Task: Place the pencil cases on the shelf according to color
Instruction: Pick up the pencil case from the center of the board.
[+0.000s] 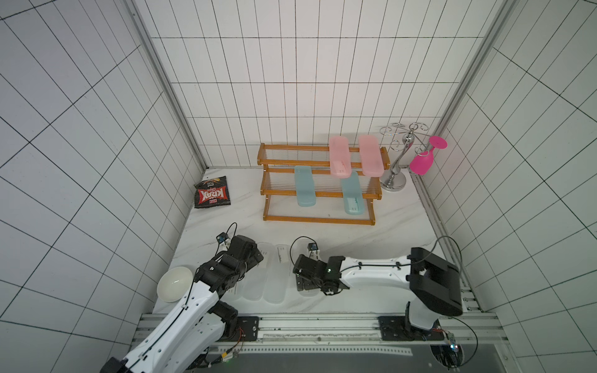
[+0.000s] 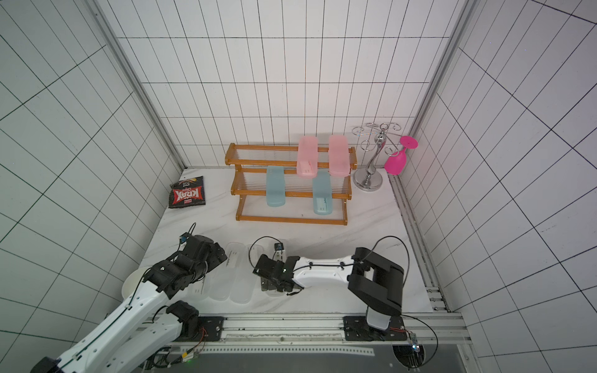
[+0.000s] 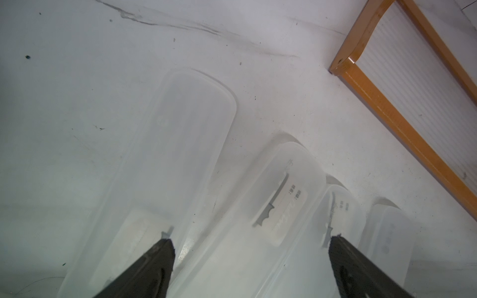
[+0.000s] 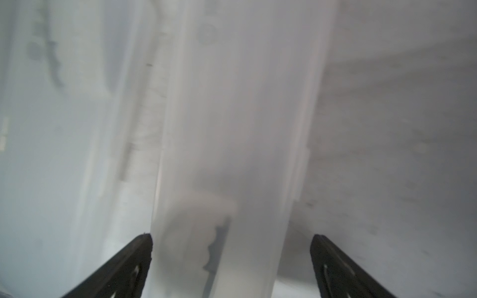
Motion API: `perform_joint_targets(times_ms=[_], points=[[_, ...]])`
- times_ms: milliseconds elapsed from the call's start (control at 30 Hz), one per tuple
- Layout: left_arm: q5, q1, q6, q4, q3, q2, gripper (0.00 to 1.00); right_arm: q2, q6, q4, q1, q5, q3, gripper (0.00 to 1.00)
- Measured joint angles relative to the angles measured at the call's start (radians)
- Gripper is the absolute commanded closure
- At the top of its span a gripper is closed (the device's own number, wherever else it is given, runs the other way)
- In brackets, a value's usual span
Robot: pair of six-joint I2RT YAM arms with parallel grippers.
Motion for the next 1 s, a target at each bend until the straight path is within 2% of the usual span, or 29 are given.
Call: perform_joint_targets(times_ms=[100, 200, 500, 867, 1000], points=[[0.008, -0.006, 0.011, -0.003, 0.023, 0.021, 0.02, -0.191, 0.015, -0.058, -0.027, 0.028, -0.144, 0.01], [0.008, -0.011, 0.011, -0.001, 0.032, 0.01, 0.02, -0.323, 0.014, -0.089, -0.033, 0.039, -0.203, 0.01], [0.004, -0.012, 0.02, 0.004, 0.032, -0.082, 0.02, -0.418, -0.005, -0.146, -0.033, 0.092, -0.21, 0.01], [0.043, -0.034, 0.101, 0.076, 0.037, -0.071, 0.02, -0.694, -0.132, -0.182, -0.033, 0.11, -0.275, 0.01], [0.042, -0.051, 0.108, 0.077, 0.036, -0.117, 0.02, -0.756, -0.171, -0.185, -0.033, 0.111, -0.322, 0.01]])
